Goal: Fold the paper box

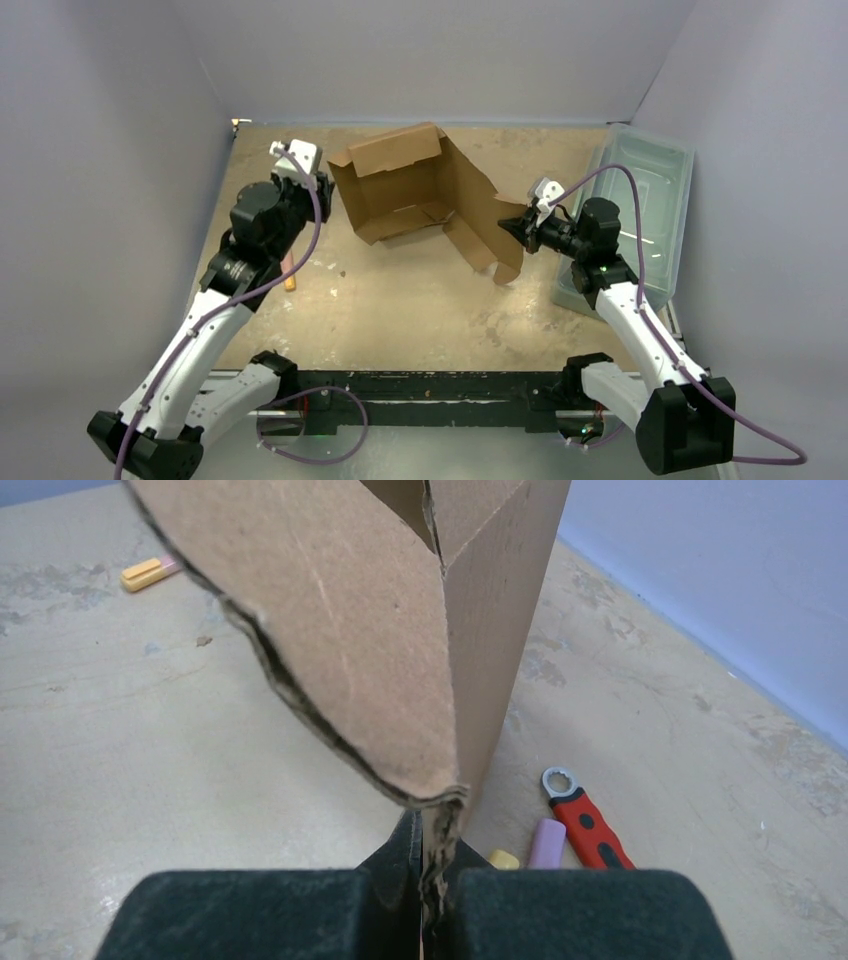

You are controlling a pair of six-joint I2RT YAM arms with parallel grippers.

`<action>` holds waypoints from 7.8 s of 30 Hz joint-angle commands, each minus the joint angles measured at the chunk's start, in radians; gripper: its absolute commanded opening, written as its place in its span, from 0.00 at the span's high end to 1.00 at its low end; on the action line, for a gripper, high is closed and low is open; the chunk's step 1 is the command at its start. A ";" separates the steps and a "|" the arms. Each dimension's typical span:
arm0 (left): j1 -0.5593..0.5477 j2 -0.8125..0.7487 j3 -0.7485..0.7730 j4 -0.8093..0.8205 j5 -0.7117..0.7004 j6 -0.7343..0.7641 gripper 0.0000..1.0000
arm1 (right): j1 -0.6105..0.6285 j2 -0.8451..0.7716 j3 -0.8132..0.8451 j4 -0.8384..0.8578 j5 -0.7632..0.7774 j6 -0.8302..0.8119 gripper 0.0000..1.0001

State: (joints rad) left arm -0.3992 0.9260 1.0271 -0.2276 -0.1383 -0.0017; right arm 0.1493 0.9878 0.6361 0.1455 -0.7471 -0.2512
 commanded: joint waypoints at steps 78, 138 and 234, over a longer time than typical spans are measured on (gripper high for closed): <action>0.270 0.427 -0.492 0.952 0.318 -0.336 0.48 | 0.009 0.013 0.048 0.015 -0.060 0.001 1.00; 0.279 0.234 -0.507 0.756 0.304 -0.971 1.00 | 0.037 0.043 0.067 -0.033 -0.185 0.001 1.00; 0.371 0.692 -0.461 1.214 0.485 -0.325 0.43 | 0.037 0.066 0.085 -0.083 -0.176 -0.059 1.00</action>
State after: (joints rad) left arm -0.0433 1.5799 0.5247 0.8139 0.2646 -0.3248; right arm 0.1833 1.0557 0.6731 0.0608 -0.9257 -0.2966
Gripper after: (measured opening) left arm 0.605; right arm 0.008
